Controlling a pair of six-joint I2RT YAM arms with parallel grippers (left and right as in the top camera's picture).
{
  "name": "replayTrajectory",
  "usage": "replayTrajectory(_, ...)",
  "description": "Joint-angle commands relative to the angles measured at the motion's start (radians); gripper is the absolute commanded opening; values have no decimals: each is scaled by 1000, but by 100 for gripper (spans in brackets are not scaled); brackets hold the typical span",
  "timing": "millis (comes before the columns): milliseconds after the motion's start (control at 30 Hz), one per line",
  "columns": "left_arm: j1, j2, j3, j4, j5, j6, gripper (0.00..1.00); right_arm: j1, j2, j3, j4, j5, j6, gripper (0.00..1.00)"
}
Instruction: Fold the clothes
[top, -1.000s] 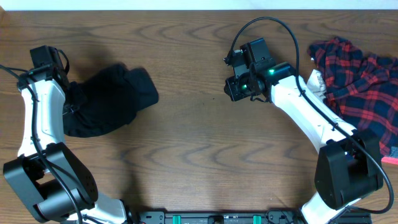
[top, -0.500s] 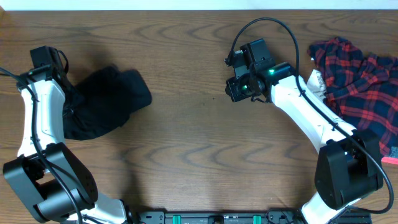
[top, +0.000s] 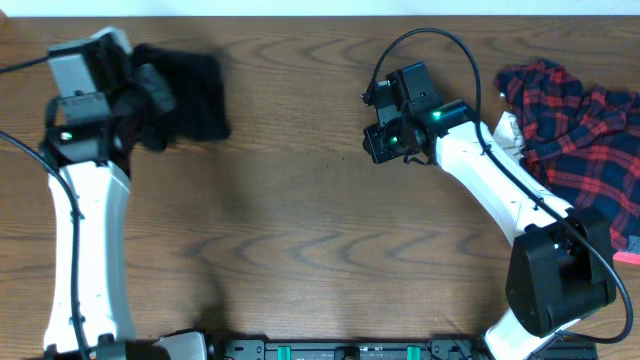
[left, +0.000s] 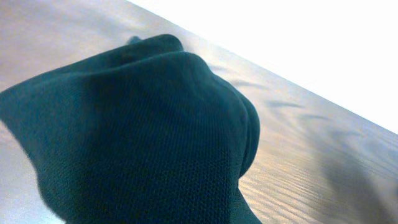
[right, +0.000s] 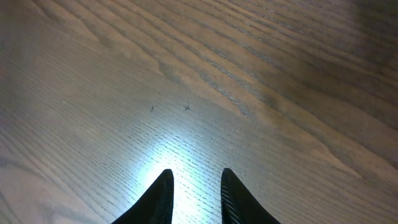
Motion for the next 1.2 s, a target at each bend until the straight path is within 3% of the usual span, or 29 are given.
replayTrajectory(0, -89, -39, 31, 48, 70, -2, 6, -6, -13, 10, 0, 2, 2, 24)
replayTrajectory(267, -240, -27, 31, 216, 85, -47, 6, -6, -13, 10, -21, 1, 13, 18)
replayTrajectory(433, -247, 18, 31, 264, 85, -47, 6, -18, -27, 10, -85, 83, 137, 13)
replayTrajectory(600, -249, 94, 31, 365, 86, -47, 6, -37, -88, 10, -87, 91, 145, 14)
replayTrajectory(833, -248, 220, 31, 658, 79, -39, 6, -46, -149, 10, -109, 91, 145, 15)
replayTrajectory(900, -242, 255, 31, 713, 20, -40, 6, -46, -151, 10, -127, 91, 144, 15)
replayTrajectory(1033, -206, 317, 31, 694, -66, -43, 6, -46, -150, 10, -150, 99, 135, 15)
replayTrajectory(1167, -149, 359, 31, 544, -161, -43, 6, -46, -150, 10, -159, 106, 130, 15)
